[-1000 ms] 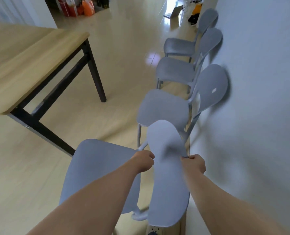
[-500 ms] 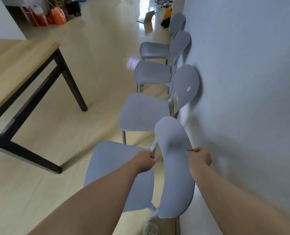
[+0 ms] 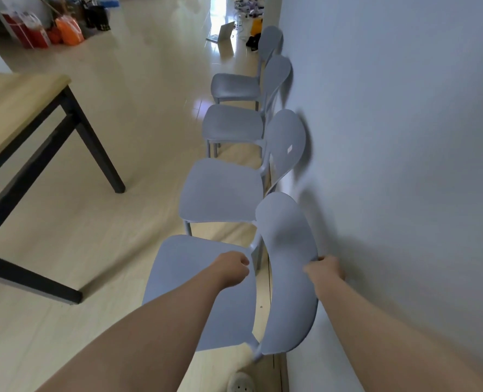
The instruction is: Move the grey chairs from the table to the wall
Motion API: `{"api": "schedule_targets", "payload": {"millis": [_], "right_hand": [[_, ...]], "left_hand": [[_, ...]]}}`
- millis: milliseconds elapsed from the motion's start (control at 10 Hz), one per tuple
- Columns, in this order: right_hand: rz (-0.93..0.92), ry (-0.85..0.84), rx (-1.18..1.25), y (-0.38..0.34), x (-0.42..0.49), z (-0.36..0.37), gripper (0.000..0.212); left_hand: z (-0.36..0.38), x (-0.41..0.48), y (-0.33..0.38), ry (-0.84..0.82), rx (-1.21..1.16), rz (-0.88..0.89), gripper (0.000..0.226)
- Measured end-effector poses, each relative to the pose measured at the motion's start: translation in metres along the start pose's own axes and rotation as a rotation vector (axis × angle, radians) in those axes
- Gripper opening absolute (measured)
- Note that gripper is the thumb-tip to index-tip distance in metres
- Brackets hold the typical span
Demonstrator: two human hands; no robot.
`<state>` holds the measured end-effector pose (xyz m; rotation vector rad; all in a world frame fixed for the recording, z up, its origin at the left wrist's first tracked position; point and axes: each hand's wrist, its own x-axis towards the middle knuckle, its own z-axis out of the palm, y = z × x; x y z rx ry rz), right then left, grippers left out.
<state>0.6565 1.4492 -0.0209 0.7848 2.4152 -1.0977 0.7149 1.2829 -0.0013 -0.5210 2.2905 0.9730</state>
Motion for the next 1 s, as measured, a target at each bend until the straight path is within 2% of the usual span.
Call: {"api": "schedule_targets", "payload": {"millis": [100, 200, 300, 400, 600, 800, 900, 1000], "right_hand": [[0.113, -0.089, 0.051, 0.013, -0.005, -0.005, 0.035], [0.129, -0.071, 0.145, 0.018, -0.005, -0.014, 0.034], [0.106, 0.003, 0.126, 0.024, -0.007, -0.017, 0.035], [0.072, 0.098, 0.063, 0.036, -0.012, -0.026, 0.032], [-0.043, 0.19, -0.22, 0.047, -0.028, -0.041, 0.033], [-0.049, 0.211, -0.262, 0.039, -0.038, -0.047, 0.034], [-0.1, 0.186, -0.159, 0.043, -0.05, -0.039, 0.038], [-0.217, 0.248, 0.025, 0.025, -0.069, -0.035, 0.047]], "left_hand": [[0.006, -0.001, 0.009, -0.013, 0.017, 0.034, 0.028], [0.013, -0.003, 0.012, 0.001, 0.033, 0.025, 0.022], [0.016, -0.008, 0.013, -0.025, 0.059, 0.019, 0.025], [0.022, -0.014, 0.016, -0.037, 0.077, 0.035, 0.041], [0.038, -0.022, 0.024, -0.067, 0.094, 0.088, 0.04], [0.036, -0.028, 0.022, -0.062, 0.105, 0.134, 0.041], [0.026, -0.036, 0.008, -0.046, 0.122, 0.138, 0.039], [0.019, -0.043, -0.011, -0.023, 0.094, 0.117, 0.041]]}}
